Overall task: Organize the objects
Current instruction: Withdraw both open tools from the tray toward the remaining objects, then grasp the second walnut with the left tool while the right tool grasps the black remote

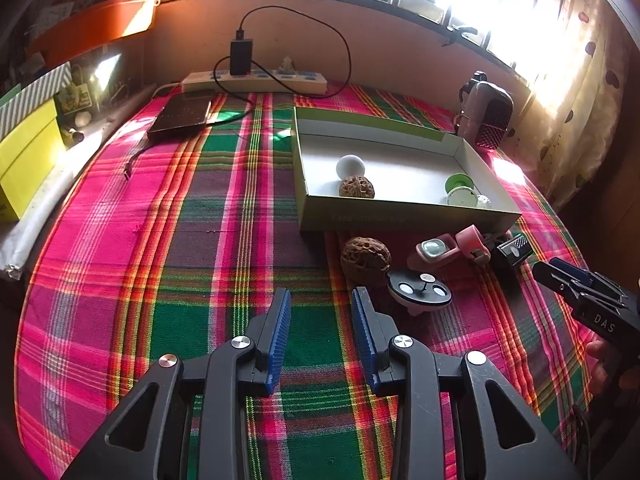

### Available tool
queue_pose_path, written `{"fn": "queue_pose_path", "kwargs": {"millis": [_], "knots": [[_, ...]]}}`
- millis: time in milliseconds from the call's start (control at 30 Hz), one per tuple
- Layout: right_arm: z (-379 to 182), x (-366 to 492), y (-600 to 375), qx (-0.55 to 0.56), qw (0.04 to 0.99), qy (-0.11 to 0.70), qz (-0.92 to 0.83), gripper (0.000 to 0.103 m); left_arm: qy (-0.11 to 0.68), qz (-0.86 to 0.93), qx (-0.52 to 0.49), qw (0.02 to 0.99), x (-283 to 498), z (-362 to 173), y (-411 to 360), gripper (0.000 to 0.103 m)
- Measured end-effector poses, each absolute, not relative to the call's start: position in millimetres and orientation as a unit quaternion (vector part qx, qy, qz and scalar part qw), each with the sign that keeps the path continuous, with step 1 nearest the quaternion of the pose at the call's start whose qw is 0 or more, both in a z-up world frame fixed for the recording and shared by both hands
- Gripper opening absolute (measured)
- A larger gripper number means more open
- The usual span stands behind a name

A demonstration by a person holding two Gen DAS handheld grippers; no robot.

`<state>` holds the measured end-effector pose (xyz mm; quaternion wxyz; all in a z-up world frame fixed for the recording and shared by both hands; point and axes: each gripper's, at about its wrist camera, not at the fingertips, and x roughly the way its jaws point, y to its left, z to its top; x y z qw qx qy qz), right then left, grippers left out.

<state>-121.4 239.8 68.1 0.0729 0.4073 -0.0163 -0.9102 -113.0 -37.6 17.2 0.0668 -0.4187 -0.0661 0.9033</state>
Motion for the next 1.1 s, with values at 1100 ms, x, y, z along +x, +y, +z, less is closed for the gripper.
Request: {"fn": "queue_pose_path", "kwargs": {"millis": [1100], "knots": [[65, -145, 201, 0.41, 0.026, 0.039, -0.911, 0.06, -0.074, 0.896, -0.431, 0.076, -122, 9, -37, 0.03]]}}
